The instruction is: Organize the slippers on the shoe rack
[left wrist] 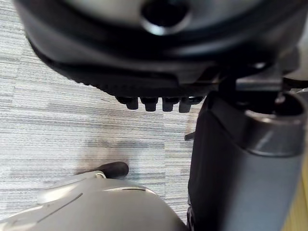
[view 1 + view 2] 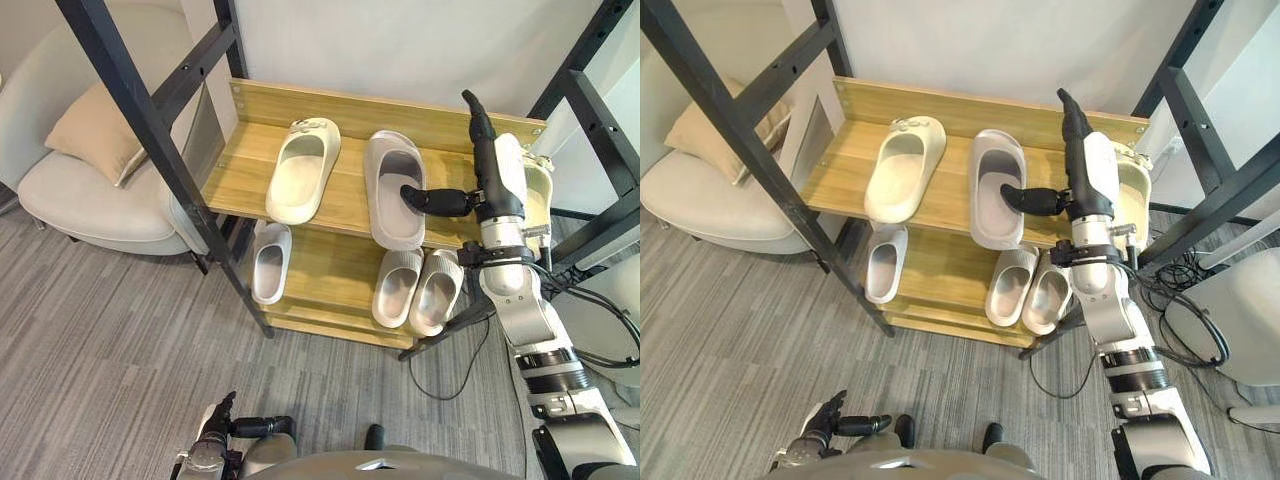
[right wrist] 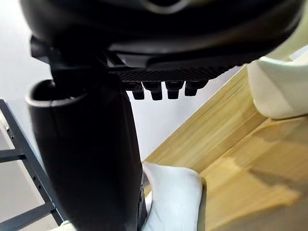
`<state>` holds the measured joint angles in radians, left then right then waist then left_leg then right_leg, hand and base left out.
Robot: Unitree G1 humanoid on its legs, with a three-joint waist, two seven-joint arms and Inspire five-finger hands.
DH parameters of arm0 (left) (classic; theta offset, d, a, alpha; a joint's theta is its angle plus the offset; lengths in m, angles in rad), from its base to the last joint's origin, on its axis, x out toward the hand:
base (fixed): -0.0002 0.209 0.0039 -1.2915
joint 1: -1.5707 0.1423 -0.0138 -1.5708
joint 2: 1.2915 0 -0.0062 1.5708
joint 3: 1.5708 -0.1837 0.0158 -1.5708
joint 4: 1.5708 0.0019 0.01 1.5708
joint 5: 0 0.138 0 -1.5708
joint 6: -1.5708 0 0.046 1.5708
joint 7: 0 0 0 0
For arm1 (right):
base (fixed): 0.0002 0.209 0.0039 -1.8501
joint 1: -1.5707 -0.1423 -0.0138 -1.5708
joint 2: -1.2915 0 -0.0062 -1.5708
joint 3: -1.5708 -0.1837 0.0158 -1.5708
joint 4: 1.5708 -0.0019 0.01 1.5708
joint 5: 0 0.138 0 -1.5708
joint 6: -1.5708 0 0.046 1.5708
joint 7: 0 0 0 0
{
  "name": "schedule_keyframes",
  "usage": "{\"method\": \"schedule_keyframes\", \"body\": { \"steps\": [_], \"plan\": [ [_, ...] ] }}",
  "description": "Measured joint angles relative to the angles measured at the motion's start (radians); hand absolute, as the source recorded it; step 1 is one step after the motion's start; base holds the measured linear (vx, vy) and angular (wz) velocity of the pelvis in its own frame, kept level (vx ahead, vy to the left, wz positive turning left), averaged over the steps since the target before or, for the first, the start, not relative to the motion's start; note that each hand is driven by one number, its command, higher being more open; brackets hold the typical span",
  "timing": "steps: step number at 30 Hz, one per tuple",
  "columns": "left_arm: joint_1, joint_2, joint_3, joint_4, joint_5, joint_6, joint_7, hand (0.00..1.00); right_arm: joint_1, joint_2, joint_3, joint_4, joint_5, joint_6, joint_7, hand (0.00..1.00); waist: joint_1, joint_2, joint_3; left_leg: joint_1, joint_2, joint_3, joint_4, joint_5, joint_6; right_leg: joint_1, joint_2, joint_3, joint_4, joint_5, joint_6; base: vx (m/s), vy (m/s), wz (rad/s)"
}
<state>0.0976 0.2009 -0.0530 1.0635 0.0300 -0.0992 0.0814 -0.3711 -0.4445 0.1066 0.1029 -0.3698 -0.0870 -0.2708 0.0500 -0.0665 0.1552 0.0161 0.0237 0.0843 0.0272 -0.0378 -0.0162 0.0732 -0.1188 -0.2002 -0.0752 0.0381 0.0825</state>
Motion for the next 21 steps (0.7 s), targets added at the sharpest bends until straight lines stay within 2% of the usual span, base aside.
{"method": "schedule_keyframes", "body": {
  "steps": [10, 15, 21],
  "plan": [
    [-0.004, 0.011, 0.000, -0.004, -0.002, -0.002, -0.002, 1.00, -0.138, -0.074, 0.133, 0.089, 0.026, -0.012, 0.068, 0.00, 0.005, -0.020, 0.014, 0.001, 0.000, 0.000, -0.007, 0.005, 0.003, -0.003, 0.001, 0.002, -0.002, 0.003, -0.003, 0.00, 0.000, 0.00],
    [-0.006, 0.012, 0.000, -0.015, -0.001, -0.001, -0.004, 1.00, -0.170, -0.075, 0.134, 0.099, 0.052, -0.013, 0.073, 0.00, 0.021, -0.024, 0.017, 0.001, -0.001, -0.004, -0.012, 0.006, 0.004, 0.000, 0.001, -0.004, -0.009, 0.004, -0.005, 0.01, 0.000, 0.02],
    [-0.006, 0.012, 0.000, -0.018, -0.001, -0.001, -0.004, 1.00, -0.169, -0.075, 0.131, 0.090, 0.059, -0.012, 0.074, 0.00, 0.020, -0.024, 0.019, 0.001, -0.002, -0.009, -0.016, 0.007, 0.005, 0.001, 0.001, -0.010, -0.008, 0.006, -0.007, 0.01, 0.001, 0.03]
  ]
}}
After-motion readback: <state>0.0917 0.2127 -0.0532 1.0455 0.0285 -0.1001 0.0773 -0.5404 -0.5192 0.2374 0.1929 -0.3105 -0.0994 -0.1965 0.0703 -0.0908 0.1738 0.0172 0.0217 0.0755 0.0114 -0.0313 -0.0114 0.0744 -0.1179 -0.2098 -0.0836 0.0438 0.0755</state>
